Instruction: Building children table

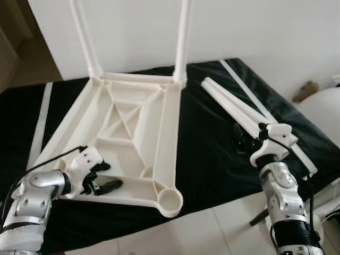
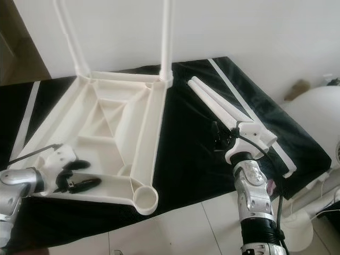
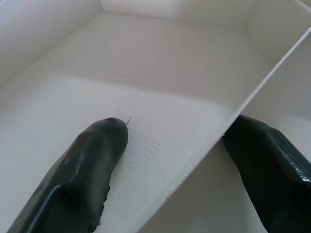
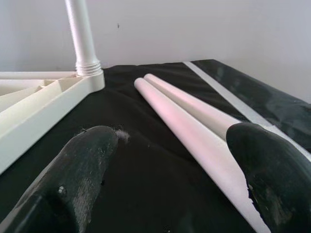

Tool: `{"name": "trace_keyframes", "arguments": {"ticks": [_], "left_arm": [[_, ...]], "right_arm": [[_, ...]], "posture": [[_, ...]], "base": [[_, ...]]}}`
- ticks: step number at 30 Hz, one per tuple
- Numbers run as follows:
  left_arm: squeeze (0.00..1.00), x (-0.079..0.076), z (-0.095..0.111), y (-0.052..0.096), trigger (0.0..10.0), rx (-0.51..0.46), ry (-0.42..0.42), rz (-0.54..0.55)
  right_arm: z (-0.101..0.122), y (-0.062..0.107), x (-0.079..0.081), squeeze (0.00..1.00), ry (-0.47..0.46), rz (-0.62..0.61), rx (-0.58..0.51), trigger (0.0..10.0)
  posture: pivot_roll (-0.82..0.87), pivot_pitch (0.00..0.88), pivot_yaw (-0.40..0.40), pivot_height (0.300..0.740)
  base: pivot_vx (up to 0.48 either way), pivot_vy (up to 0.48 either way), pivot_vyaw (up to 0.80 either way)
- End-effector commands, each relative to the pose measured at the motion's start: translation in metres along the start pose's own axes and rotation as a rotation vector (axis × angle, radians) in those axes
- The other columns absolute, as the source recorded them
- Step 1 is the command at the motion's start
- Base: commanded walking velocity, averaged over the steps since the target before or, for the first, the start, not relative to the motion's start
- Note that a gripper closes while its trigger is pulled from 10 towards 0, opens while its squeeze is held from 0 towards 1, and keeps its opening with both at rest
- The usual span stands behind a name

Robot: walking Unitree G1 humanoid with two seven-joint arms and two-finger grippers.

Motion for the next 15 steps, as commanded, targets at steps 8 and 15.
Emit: {"name": "trace_keyframes", "arguments": {"ticks": [8, 15], "left_arm": [[0.00, 0.027, -0.033, 0.001, 10.0, 0.194, 0.208, 0.591], [0.00, -0.004, -0.024, -0.018, 10.0, 0.114, 0.230, 0.490]], "right_arm": [[-0.001, 0.003, 0.001, 0.00, -0.016, -0.016, 0.003, 10.0], [-0.001, 0.002, 0.001, 0.00, -0.013, -0.014, 0.007, 10.0]], "posture": [[0.02, 0.079, 0.006, 0.740], [0.03, 0.074, 0.005, 0.740]], "base": [[0.000, 0.000, 0.00], [0.000, 0.000, 0.00]]}}
Point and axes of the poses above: a point about 5 cm out from each wrist's last joint towards the gripper, its own y axis pointing back from the gripper into the wrist, its own z axis along the axis of the wrist's last joint, x = y × z, the point moved 3 cm from there along -y, pointing out of the wrist towards the gripper, and after that the axes turned 10 degrees about -y, right-handed, at the moved point
